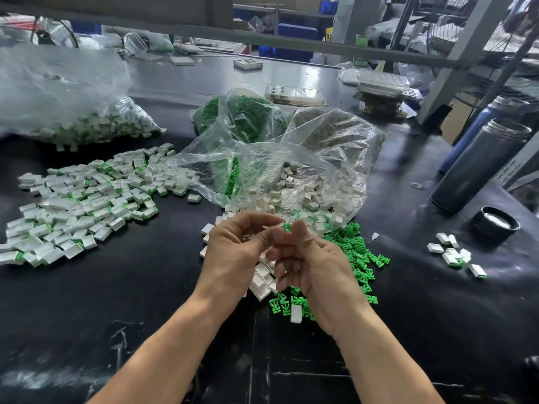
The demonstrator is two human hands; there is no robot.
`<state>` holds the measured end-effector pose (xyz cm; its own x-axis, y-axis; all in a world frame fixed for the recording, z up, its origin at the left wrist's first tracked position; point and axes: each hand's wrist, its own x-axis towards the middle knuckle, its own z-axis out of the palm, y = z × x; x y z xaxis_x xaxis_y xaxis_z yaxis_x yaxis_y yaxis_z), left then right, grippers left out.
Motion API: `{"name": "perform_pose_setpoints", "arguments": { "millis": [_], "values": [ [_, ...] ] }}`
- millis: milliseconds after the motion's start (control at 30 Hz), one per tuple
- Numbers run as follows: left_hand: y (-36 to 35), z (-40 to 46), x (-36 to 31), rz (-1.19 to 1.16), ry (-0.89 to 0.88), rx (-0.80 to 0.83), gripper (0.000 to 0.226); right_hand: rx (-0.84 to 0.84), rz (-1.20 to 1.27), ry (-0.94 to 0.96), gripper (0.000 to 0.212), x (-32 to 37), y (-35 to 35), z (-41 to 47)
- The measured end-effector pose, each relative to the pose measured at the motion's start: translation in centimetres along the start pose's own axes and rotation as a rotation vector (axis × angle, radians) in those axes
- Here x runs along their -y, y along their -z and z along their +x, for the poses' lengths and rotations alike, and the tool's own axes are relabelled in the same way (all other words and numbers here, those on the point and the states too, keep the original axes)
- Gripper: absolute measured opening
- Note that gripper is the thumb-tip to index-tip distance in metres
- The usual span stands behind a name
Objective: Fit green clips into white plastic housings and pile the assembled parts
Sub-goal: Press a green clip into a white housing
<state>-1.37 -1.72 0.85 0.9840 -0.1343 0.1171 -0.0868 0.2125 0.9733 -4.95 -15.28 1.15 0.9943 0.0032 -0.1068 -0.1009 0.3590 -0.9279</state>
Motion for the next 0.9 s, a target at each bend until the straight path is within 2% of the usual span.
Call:
{"name": "perform_pose_setpoints", "arguments": {
  "millis": [100,300,467,633,900],
  "values": [
    [-0.2,-0.2,-0.1,-0.083,0.036,0.044,0.012,0.065,0.046,-0.037,0.045,-0.2,-0.3,0.0],
    [0.0,-0.1,0.1,0.002,0.025,0.084,0.012,0.103,0.168,-0.105,0.045,-0.3,-0.6,0.0],
    [0.0,-0.2,0.3,0.01,0.032,0.163,0.009,0.148,0.153,-0.11,0.052,-0.5,-0.8,0.0],
    [-0.3,-0.6,0.3,-0.023,0.037,0.211,0.012,0.13,0.075,-0.103,0.067,-1.1,-0.9,0.1],
    [-1.0,-1.0,0.3,-0.02,0.068,0.214,0.019,0.079,0.107,-0.055,0.064,-1.5,-1.4,-0.1]
  ]
}}
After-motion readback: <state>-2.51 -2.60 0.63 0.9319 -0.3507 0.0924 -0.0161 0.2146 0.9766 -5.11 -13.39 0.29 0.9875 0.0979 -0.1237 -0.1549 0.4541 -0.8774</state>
